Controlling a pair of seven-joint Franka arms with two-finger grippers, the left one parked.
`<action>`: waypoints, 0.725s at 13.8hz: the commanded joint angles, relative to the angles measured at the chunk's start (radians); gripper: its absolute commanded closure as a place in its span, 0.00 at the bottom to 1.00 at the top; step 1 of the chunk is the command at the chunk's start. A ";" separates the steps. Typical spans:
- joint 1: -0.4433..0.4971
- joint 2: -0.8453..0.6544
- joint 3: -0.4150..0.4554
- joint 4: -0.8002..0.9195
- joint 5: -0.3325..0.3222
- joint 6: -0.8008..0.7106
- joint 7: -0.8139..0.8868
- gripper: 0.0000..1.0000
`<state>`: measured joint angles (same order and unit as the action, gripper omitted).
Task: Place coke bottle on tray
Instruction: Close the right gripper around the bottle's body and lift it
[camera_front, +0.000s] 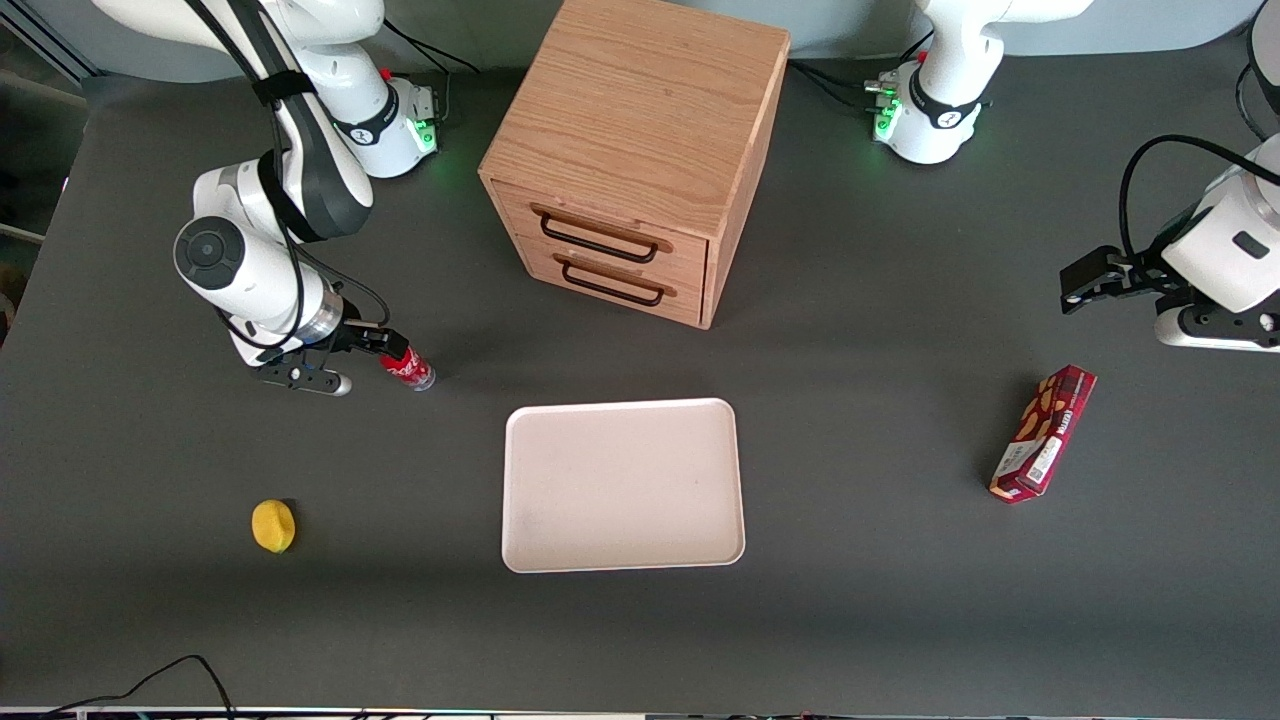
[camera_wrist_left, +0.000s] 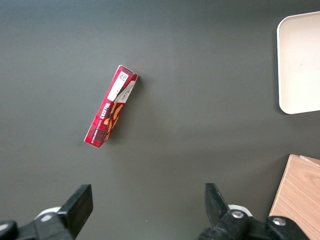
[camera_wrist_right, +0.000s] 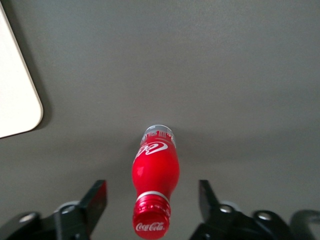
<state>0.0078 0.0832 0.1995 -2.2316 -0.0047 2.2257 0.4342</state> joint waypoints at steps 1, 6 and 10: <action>0.003 -0.019 0.001 -0.022 -0.020 0.020 0.032 1.00; 0.003 -0.040 0.003 0.031 -0.023 -0.064 0.005 1.00; 0.000 -0.050 -0.011 0.303 -0.021 -0.409 -0.058 1.00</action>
<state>0.0084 0.0531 0.2000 -2.0830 -0.0159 1.9835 0.4192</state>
